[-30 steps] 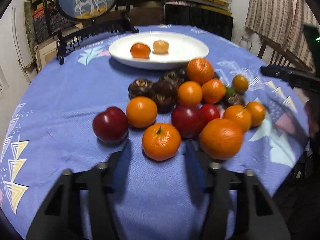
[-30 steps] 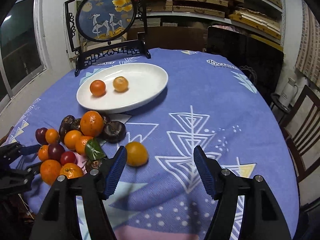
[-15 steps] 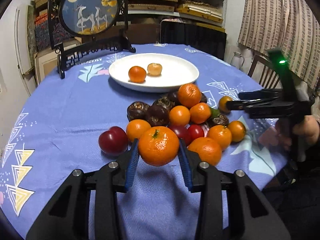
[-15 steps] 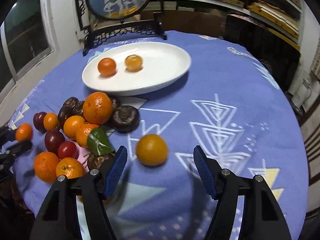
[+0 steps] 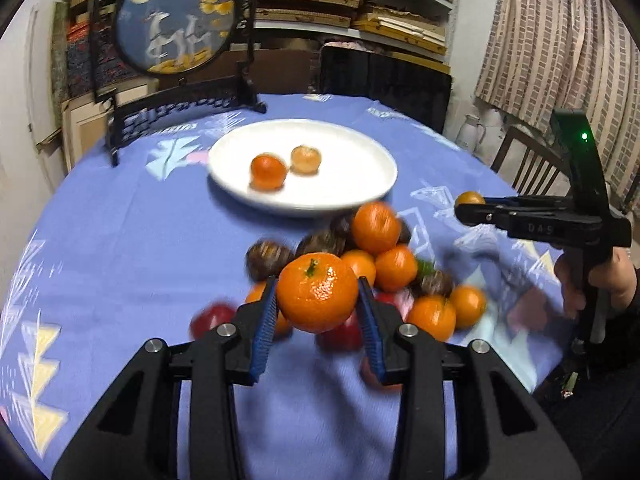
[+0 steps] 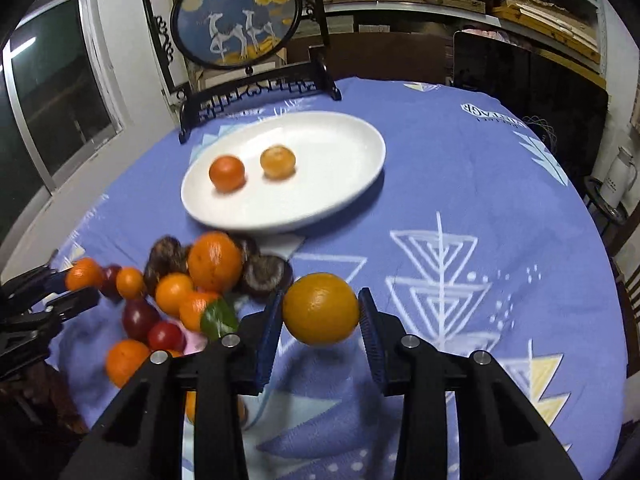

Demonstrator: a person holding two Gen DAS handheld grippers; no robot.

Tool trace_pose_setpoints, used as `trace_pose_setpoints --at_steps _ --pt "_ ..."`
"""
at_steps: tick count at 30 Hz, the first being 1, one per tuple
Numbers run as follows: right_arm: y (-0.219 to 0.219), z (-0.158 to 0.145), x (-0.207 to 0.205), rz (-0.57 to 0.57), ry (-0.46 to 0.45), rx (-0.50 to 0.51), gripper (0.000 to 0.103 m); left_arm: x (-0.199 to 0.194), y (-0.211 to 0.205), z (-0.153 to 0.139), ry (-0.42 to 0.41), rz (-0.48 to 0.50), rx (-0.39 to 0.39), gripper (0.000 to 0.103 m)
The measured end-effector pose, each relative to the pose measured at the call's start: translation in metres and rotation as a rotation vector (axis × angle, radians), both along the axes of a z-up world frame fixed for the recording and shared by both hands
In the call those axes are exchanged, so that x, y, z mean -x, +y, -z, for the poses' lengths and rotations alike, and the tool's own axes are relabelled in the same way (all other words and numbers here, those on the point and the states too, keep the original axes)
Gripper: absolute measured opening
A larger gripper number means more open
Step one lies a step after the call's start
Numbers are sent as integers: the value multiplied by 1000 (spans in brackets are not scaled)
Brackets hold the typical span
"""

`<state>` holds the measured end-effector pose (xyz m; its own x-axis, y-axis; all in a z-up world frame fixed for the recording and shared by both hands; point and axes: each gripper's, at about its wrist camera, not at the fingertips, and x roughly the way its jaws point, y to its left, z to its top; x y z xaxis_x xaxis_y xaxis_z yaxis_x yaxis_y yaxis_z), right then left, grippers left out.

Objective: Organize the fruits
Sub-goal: 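Grasp a tangerine with the left tool while the right tool grasps a yellow-orange fruit, both onto the plate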

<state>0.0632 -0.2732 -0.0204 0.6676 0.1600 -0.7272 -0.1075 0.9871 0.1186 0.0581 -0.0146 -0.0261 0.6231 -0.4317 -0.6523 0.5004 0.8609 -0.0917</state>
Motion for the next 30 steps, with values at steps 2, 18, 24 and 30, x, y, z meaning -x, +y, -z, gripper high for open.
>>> trace_pose_setpoints --at_steps 2,18,24,30 --pt "-4 -9 -14 7 -6 -7 38 -20 -12 -8 0 14 3 37" --pt "3 -18 -127 49 -31 -17 52 -135 -67 0 133 -27 0 66" --pt "-3 -16 -78 40 -40 -10 52 -76 -22 -18 30 -22 5 68" --pt "-7 -3 -24 44 -20 -1 53 -30 26 -1 31 -42 -53 68"
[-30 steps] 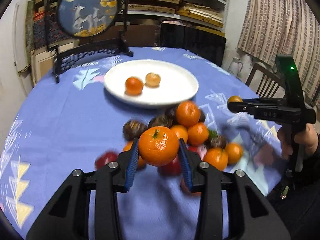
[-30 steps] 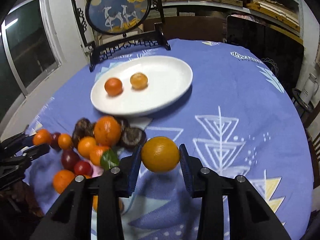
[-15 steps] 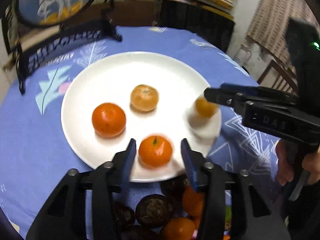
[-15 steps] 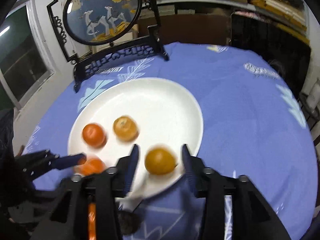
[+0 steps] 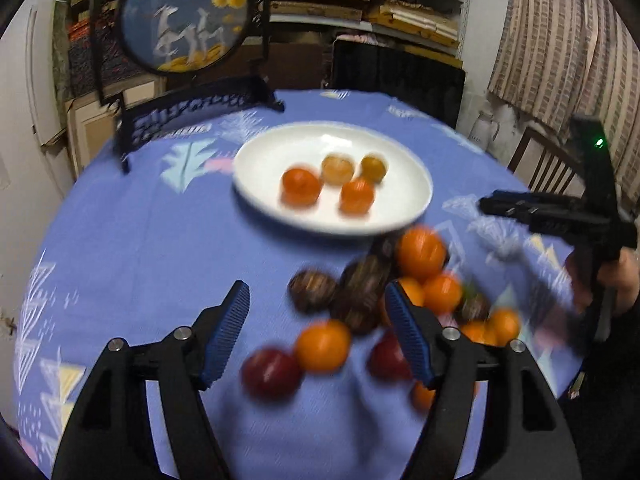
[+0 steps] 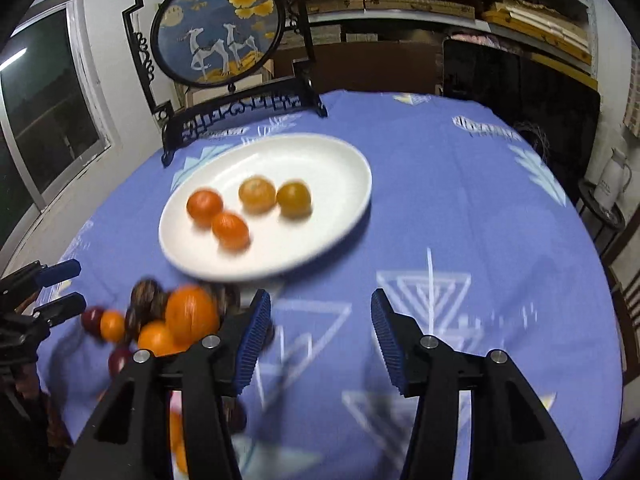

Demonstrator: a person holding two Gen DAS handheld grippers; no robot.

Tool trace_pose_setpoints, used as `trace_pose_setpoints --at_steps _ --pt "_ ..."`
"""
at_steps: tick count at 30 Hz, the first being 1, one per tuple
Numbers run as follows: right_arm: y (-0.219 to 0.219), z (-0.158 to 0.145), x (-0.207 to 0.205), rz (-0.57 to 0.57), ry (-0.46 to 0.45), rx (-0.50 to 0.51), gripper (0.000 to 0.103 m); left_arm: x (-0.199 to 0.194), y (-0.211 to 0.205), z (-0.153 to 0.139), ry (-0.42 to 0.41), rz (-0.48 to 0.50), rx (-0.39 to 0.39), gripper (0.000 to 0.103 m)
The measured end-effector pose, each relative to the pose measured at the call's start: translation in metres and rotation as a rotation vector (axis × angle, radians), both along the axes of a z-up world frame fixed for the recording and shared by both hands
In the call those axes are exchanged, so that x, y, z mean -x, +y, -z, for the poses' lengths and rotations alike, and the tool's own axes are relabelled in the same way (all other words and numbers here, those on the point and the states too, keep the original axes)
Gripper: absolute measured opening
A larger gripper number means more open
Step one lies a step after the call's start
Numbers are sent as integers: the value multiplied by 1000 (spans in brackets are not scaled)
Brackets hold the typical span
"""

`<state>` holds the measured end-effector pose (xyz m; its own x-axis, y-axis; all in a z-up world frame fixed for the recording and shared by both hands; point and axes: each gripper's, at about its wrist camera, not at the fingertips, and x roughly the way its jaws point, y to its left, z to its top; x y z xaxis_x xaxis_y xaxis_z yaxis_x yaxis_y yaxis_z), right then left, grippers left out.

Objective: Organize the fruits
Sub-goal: 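Grasp a tangerine with the left tool while the right tool grasps a yellow-orange fruit, both onto the plate, then grasp a red plum with the left tool while the right tool grasps an orange, both onto the plate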

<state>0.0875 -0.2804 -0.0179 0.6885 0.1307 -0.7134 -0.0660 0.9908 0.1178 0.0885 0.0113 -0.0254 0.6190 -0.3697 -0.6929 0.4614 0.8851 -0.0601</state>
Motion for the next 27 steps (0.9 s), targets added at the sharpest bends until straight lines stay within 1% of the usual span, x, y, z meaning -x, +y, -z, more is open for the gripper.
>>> trace_pose_setpoints --at_steps 2,6,8,9,11,13,17,19,20,21,24,25,27 --pt "0 5 11 5 13 -4 53 8 13 10 15 -15 -17 68" --pt "5 13 29 3 31 -20 53 15 23 25 43 -26 -18 67" --pt "10 16 36 -2 35 -15 53 16 25 33 58 -29 -23 59" --pt "12 16 39 -7 37 -13 53 16 25 36 66 -25 -23 56" --pt "18 17 45 -21 39 -3 53 16 24 40 50 -38 -48 49" --pt "25 17 50 -41 43 8 53 13 25 45 53 -62 -63 49" --pt "35 18 59 -90 54 11 53 -2 29 56 110 -84 -30 47" --pt "41 21 62 -129 72 2 53 -2 26 57 93 -80 -44 47" --pt "44 21 64 -148 79 -2 53 -2 25 56 86 -80 -44 39" --pt "46 21 67 -167 80 -4 53 -2 26 55 82 -78 -38 39" --pt "54 19 75 -218 84 4 53 -4 34 54 108 -93 19 39" --pt "54 19 76 -229 92 -11 53 -4 38 53 111 -101 35 39" --pt "51 20 78 -253 129 -85 53 -3 42 50 103 -107 52 39"
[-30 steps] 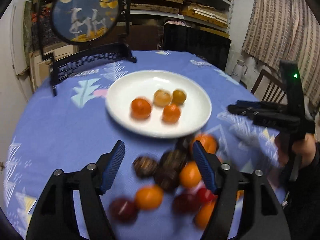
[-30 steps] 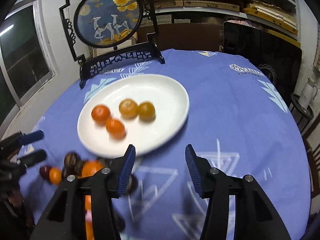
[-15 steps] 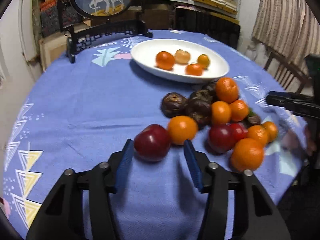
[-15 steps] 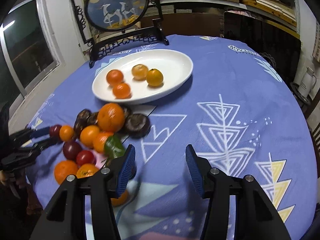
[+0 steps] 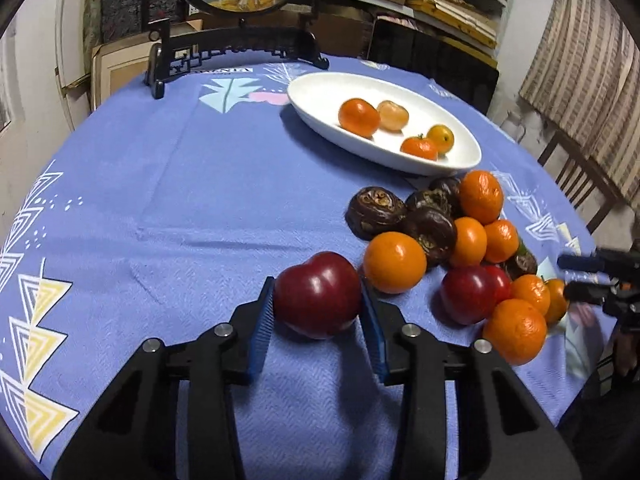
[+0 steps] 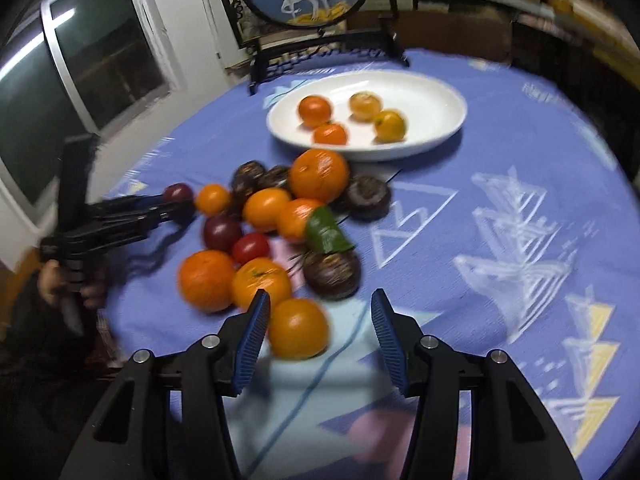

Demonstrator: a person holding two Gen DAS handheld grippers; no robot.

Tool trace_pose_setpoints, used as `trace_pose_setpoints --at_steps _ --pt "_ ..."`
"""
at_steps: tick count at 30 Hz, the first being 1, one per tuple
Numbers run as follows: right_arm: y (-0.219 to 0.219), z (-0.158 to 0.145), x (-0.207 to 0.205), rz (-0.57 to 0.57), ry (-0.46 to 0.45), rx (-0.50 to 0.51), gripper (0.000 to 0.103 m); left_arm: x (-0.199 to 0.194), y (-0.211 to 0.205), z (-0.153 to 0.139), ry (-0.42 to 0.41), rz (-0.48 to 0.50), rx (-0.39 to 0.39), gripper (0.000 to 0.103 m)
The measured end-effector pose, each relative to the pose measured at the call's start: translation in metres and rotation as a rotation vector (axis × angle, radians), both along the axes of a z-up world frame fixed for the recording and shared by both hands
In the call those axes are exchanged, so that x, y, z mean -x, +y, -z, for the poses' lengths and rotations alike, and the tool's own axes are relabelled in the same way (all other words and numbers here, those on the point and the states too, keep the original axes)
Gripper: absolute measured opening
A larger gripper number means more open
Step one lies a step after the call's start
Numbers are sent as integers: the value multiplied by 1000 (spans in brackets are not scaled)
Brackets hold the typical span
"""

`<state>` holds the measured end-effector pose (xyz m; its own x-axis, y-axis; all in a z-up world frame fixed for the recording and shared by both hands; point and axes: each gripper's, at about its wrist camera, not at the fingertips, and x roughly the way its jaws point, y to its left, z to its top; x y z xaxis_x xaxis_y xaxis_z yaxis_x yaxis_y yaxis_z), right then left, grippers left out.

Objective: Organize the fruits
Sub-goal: 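Grasp a red plum with the left tool while the right tool grasps an orange, both onto the plate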

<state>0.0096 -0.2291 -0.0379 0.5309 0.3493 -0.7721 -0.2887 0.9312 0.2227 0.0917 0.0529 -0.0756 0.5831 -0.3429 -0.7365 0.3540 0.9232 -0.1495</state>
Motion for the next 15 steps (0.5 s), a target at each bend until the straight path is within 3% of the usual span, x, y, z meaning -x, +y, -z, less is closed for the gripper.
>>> trace_pose_setpoints --at_steps 7,9,15 --pt "7 10 2 -38 5 3 52 7 -1 -5 -16 12 14 39" --pt "7 15 1 -36 7 -6 39 8 -2 -4 -13 9 17 39" --pt "0 17 -3 -44 14 -39 37 13 -1 -11 -27 6 25 39"
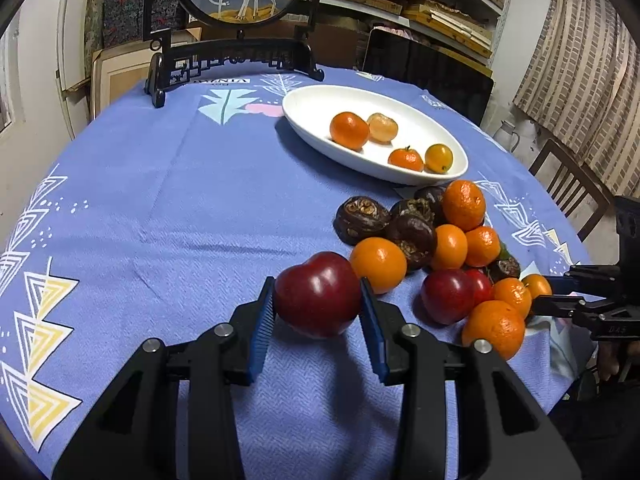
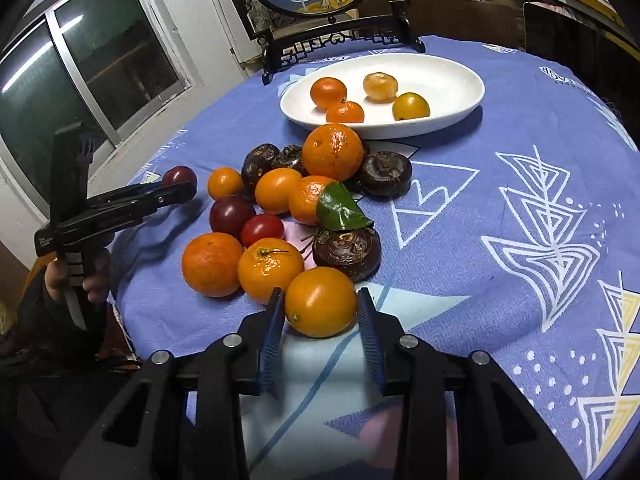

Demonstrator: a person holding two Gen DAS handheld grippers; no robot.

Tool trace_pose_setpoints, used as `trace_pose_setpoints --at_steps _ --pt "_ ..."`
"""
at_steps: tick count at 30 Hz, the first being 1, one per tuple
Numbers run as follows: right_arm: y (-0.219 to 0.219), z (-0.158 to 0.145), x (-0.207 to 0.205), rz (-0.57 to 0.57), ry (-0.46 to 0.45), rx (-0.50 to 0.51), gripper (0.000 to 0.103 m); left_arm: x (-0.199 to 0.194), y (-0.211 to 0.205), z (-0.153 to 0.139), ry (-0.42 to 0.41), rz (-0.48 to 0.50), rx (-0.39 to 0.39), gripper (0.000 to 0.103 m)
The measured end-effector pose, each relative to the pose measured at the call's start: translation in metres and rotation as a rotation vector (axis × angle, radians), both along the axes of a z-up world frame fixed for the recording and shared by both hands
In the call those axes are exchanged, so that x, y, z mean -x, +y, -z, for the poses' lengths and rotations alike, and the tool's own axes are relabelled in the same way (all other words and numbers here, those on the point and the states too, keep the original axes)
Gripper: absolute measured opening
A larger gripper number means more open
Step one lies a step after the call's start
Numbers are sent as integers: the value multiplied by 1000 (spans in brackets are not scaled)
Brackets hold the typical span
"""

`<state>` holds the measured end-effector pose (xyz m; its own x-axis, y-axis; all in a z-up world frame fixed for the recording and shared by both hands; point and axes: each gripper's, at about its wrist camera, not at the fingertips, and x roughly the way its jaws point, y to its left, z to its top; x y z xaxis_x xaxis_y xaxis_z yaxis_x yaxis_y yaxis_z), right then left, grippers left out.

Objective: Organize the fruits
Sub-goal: 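Grasp a red plum with the left tool while the right tool grasps an orange, both onto the plate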

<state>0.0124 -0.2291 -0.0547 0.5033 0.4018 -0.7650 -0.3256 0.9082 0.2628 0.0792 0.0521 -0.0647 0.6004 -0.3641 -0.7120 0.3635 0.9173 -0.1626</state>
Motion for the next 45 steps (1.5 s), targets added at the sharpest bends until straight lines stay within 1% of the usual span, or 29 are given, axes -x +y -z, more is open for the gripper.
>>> trace_pose_setpoints --at_steps 3,6,10,14,16,19,22,23,24,27,28,29,30,31,32,34,36,40,45 --pt "-6 -13 1 -4 -40 -29 37 0 -2 -9 -15 8 12 39" --pt "-17 -32 -7 24 -88 -43 37 -4 -14 -24 -47 39 -2 39" --pt "-34 -53 -44 96 -107 -73 37 -29 -39 -41 -72 78 -19 39" --pt "-41 -70 -87 136 -132 -84 37 -68 -70 -52 -64 115 -20 39" --pt "-46 -73 -111 156 -134 -94 37 -89 -90 -56 -57 133 -20 39" --pt "-52 -64 -156 213 -115 -104 37 -118 -120 -55 -39 159 -30 39" --pt "-53 -54 -185 240 -101 -122 40 -145 -146 -42 20 175 -57 40" --pt "-53 -51 -189 241 -102 -133 49 -151 -150 -38 41 174 -63 40" --pt "-54 -50 -191 258 -113 -128 53 -157 -153 -33 58 166 -74 40" --pt "-53 -51 -182 258 -139 -108 53 -152 -149 -30 61 171 -68 41" --pt "-53 -51 -178 259 -147 -96 53 -149 -146 -32 51 171 -63 49" --pt "-54 -52 -173 261 -153 -92 53 -143 -142 -36 33 165 -58 64" --pt "-55 -52 -168 262 -155 -95 53 -138 -137 -41 13 156 -50 71" --pt "-56 -51 -163 265 -153 -100 53 -130 -132 -46 -6 151 -39 86" --pt "-57 -50 -156 267 -151 -106 53 -123 -129 -50 -23 153 -28 92" --pt "-57 -49 -143 270 -156 -105 53 -110 -124 -57 -50 163 -25 92" --pt "-58 -48 -130 278 -161 -104 53 -102 -121 -60 -63 154 -43 92" --pt "-60 -47 -103 283 -161 -103 53 -85 -98 -62 -46 128 -23 92" --pt "-62 -46 -69 271 -151 -84 53 -49 -64 -50 -71 120 -90 92"
